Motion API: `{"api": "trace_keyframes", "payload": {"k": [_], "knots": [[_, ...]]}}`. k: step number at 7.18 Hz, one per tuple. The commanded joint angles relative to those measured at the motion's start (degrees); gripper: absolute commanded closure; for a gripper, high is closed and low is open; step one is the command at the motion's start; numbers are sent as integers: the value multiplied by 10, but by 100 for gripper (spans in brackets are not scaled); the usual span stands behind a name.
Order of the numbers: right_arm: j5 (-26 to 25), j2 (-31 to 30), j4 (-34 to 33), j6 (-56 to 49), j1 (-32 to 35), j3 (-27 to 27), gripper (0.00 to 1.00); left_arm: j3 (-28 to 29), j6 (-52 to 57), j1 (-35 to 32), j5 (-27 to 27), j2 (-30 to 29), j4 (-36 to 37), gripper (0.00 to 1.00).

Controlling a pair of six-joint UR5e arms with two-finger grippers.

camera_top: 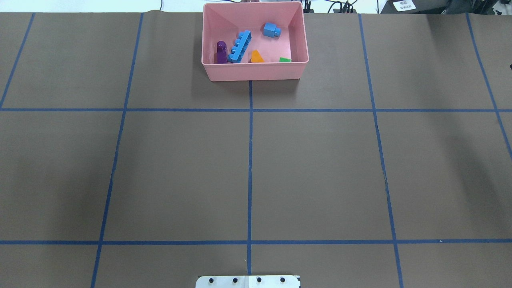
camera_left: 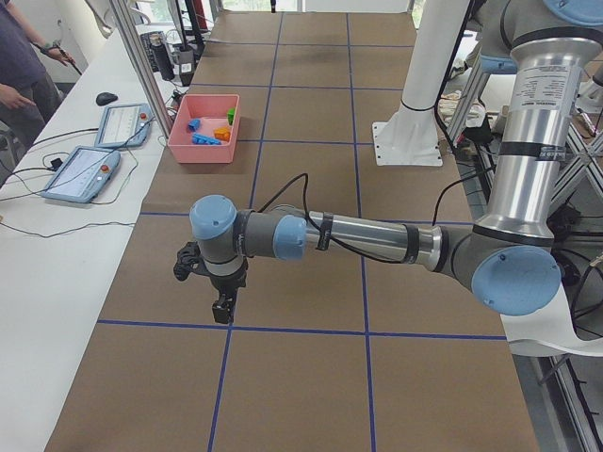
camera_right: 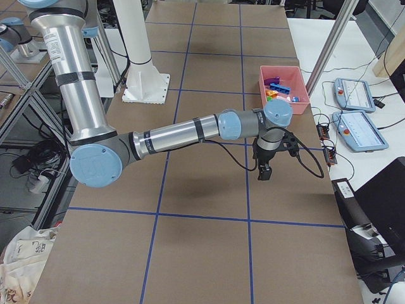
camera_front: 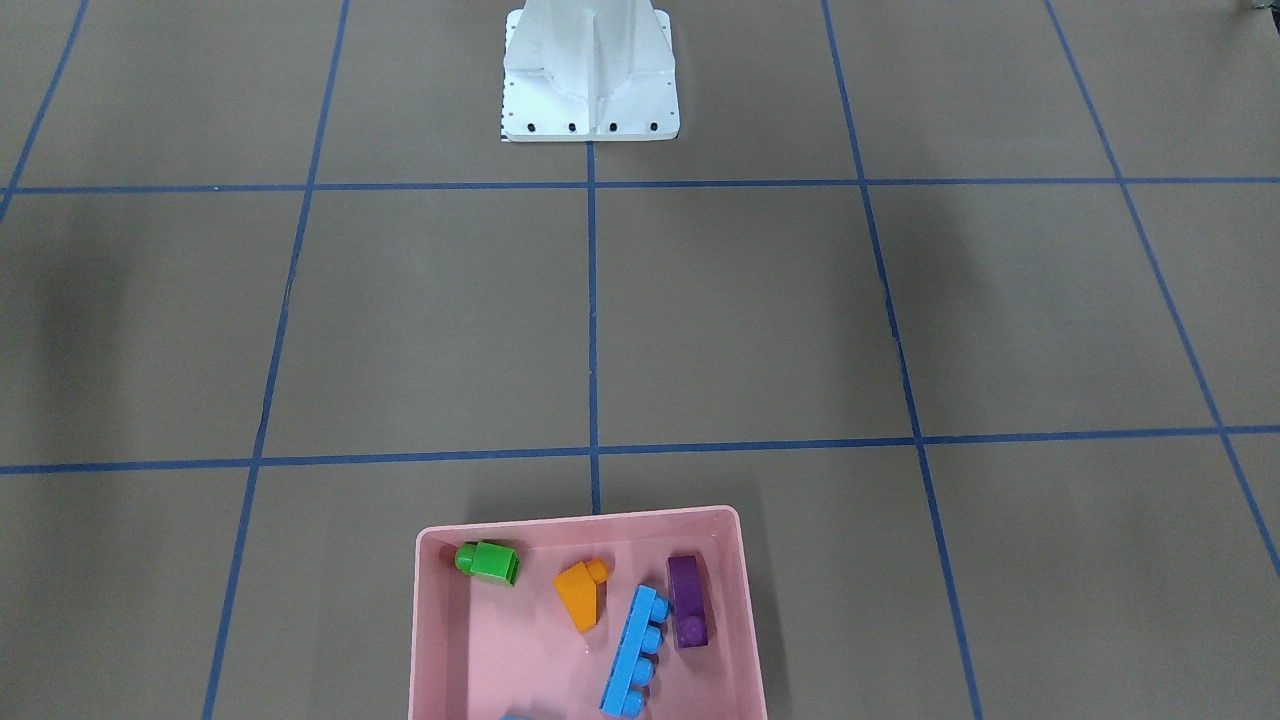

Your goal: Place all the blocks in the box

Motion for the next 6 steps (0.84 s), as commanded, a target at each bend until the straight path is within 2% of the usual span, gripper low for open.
{"api": "trace_keyframes", "payload": {"k": [1,2,4,6], "knots": [[-2,-4,-6,2,1,-3,0,-17,43,-29,-27,21,2,0],[0,-9,-9,2,9,-4,0,-24,39,-29,-38,31,2,0],[55,-37,-9,2,57,-2,0,-24,38,-29,-38,32,1,0],[59,-102,-1,-1,74,34,0,-24,38,-29,-36,32,1,0]]}}
